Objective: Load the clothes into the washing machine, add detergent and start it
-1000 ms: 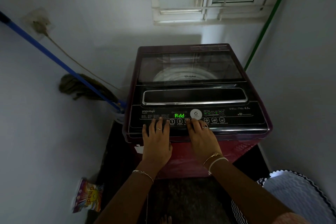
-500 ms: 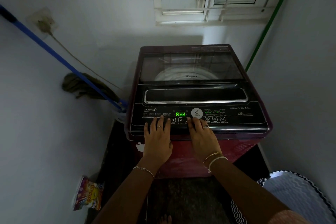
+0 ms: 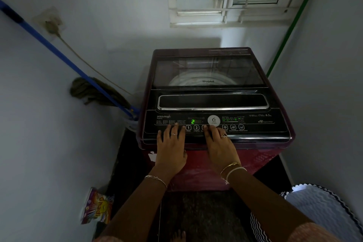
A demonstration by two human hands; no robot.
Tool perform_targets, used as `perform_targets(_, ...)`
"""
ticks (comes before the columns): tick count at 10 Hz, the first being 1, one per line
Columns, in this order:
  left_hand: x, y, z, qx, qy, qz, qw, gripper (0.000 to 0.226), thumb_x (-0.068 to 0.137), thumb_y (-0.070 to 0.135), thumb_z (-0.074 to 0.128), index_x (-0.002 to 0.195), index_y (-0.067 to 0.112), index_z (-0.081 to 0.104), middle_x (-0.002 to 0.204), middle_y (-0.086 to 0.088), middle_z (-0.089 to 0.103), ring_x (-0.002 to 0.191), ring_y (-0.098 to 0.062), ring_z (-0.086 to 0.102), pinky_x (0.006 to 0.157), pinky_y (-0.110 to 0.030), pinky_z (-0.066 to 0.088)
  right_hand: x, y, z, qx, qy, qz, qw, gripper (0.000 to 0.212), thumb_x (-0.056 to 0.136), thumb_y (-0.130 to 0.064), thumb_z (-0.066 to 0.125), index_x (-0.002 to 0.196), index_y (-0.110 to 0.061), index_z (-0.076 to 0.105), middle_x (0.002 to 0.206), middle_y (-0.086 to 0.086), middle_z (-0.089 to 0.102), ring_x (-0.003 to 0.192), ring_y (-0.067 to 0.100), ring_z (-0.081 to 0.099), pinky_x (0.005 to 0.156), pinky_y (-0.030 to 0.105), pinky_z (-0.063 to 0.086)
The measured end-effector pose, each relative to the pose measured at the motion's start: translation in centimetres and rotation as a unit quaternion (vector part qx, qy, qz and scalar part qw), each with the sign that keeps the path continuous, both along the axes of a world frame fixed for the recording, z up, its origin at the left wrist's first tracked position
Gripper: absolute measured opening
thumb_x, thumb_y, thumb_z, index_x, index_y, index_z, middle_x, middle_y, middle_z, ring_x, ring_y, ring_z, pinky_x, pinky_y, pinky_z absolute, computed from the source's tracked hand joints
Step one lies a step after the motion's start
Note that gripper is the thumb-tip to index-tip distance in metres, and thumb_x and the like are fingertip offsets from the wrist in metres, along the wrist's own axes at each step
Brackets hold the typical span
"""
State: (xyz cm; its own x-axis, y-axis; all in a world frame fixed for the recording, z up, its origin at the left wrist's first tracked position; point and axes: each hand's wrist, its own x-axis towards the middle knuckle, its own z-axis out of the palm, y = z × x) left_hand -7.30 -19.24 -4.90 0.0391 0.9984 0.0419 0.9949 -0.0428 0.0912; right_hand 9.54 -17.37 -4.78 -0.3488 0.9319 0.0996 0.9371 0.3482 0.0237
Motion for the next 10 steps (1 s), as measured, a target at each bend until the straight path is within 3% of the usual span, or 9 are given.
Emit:
perform_targets(3, -0.1, 0.0, -0.1, 0.001, 0.009, -0.002, 1.0, 0.077, 0.088, 0.036, 0.054, 0.151, 0.021, 0.012, 0.158, -0.007, 0.014, 0.147, -0.028, 0.008, 0.118, -0.053, 0.011, -0.1, -0.1, 0.0, -0.006, -0.01, 0.005, 1.0, 0.077, 0.065, -0.015, 0.07, 0.137, -0.002, 0.046, 0.128, 0.017, 0.053, 0.11, 0.031, 0.056, 0.08, 0.037, 0.057)
perform_targets(6, -0.1, 0.1, 0.2, -0.003, 0.015, -0.005, 1.0, 0.075, 0.088, 0.036, 0.054, 0.151, 0.023, 0.014, 0.158, -0.005, 0.014, 0.147, -0.027, 0.009, 0.118, -0.052, 0.013, 0.0, -0.2, 0.6, 0.012, -0.035, 0.012, 0.999, 0.072, 0.066, -0.018, 0.069, 0.133, -0.003, 0.051, 0.119, 0.015, 0.057, 0.101, 0.027, 0.059, 0.073, 0.032, 0.056)
perform_targets(8, -0.5, 0.1, 0.5, 0.009, 0.016, -0.016, 1.0, 0.067, 0.089, 0.039, 0.052, 0.148, 0.023, 0.024, 0.155, -0.005, 0.025, 0.144, -0.026, 0.019, 0.116, -0.049, 0.019, 0.0, -0.2, 0.8, -0.009, -0.044, 0.016, 0.999, 0.07, 0.074, -0.018, 0.058, 0.139, 0.001, 0.039, 0.122, 0.016, 0.052, 0.103, 0.027, 0.053, 0.076, 0.032, 0.056)
perform_targets(9, -0.8, 0.1, 0.6, 0.032, 0.0, -0.02, 0.999, 0.059, 0.091, 0.042, 0.049, 0.145, 0.023, 0.031, 0.151, -0.005, 0.03, 0.14, -0.025, 0.026, 0.115, -0.047, 0.023, -0.3, -0.2, 0.9, -0.016, -0.031, 0.022, 0.999, 0.071, 0.08, -0.019, 0.052, 0.144, 0.001, 0.029, 0.129, 0.016, 0.045, 0.112, 0.028, 0.048, 0.084, 0.034, 0.053)
perform_targets(10, -0.4, 0.2, 1.2, 0.027, -0.006, -0.007, 1.0, 0.059, 0.095, 0.047, 0.041, 0.147, 0.023, 0.028, 0.154, -0.006, 0.025, 0.142, -0.023, 0.022, 0.116, -0.048, 0.021, -0.2, -0.1, 1.0, -0.014, 0.017, -0.002, 1.0, 0.076, 0.076, -0.025, 0.06, 0.143, -0.001, 0.033, 0.128, 0.014, 0.046, 0.113, 0.028, 0.05, 0.082, 0.035, 0.054)
